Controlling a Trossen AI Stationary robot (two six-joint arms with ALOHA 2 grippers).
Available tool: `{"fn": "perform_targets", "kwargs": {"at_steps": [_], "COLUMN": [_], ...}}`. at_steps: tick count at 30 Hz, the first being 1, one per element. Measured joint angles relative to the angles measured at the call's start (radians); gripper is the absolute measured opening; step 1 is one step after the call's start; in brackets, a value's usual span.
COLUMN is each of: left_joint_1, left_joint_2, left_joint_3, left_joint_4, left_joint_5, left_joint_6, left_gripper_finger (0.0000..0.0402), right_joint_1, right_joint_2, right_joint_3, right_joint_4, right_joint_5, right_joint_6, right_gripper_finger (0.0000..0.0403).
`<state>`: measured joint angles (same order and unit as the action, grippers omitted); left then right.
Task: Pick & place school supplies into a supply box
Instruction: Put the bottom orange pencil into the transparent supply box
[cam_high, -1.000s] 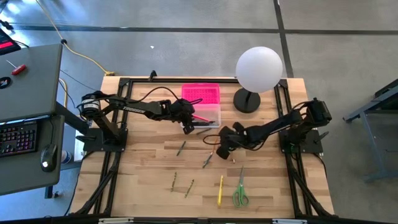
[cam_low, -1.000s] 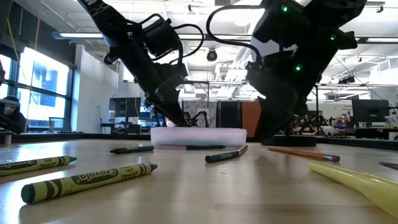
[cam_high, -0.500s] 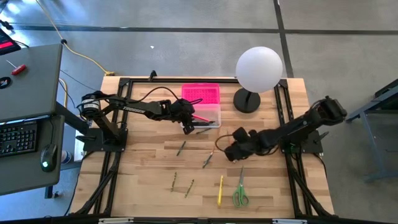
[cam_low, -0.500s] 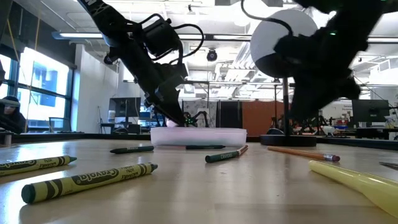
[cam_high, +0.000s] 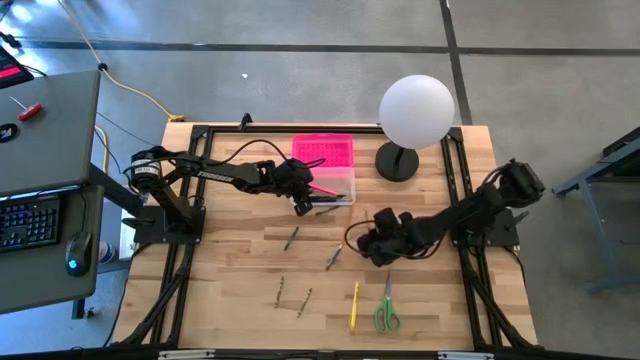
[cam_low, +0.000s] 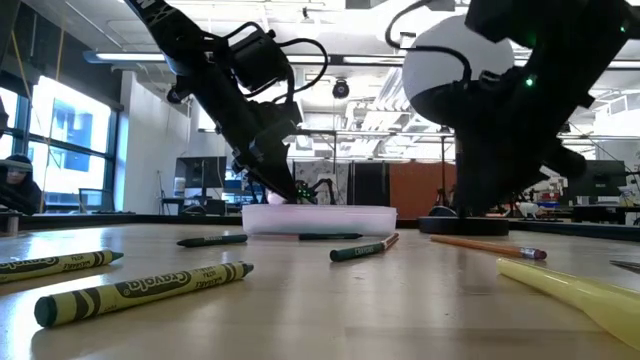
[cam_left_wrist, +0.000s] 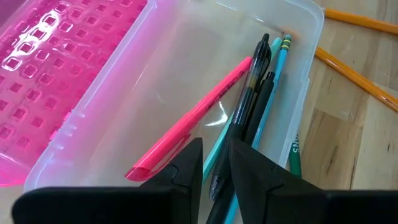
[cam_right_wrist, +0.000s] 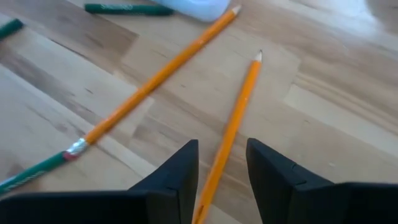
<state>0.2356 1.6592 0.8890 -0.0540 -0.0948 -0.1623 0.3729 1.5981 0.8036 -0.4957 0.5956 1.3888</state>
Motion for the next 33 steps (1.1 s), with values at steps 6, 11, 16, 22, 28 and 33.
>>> {"fn": "perform_targets", "kwargs": {"at_steps": [6, 11, 16, 22, 28, 33], "left_joint_1": [0.0, 0.0, 0.0, 0.0, 0.0, 0.0], "left_joint_2": [0.0, 0.0, 0.0, 0.0, 0.0, 0.0], "left_joint_3": [0.0, 0.0, 0.0, 0.0, 0.0, 0.0], "left_joint_4": [0.0, 0.0, 0.0, 0.0, 0.0, 0.0], "left_joint_5": [0.0, 0.0, 0.0, 0.0, -0.001, -0.001], "left_joint_6": [0.0, 0.0, 0.0, 0.0, 0.0, 0.0], "left_gripper_finger": [0.0113, 0.0113, 0.0113, 0.0113, 0.0113, 0.0113], "right_joint_1": [-0.011, -0.044, -0.075, -0.078, -0.062, -0.042], "right_joint_2": [0.057, 0.105, 0.173, 0.281, 0.448, 0.494], "right_joint_3": [0.0, 0.0, 0.003, 0.003, 0.005, 0.001], "right_joint_4": [0.056, 0.109, 0.135, 0.246, 0.422, 0.487], "right_joint_5": [0.021, 0.051, 0.058, 0.189, 0.363, 0.448], "right_joint_6": [0.01, 0.003, 0.024, 0.024, 0.005, -0.049], "right_gripper_finger": [0.0118, 0.0118, 0.0118, 0.0117, 0.0105, 0.0093]}}
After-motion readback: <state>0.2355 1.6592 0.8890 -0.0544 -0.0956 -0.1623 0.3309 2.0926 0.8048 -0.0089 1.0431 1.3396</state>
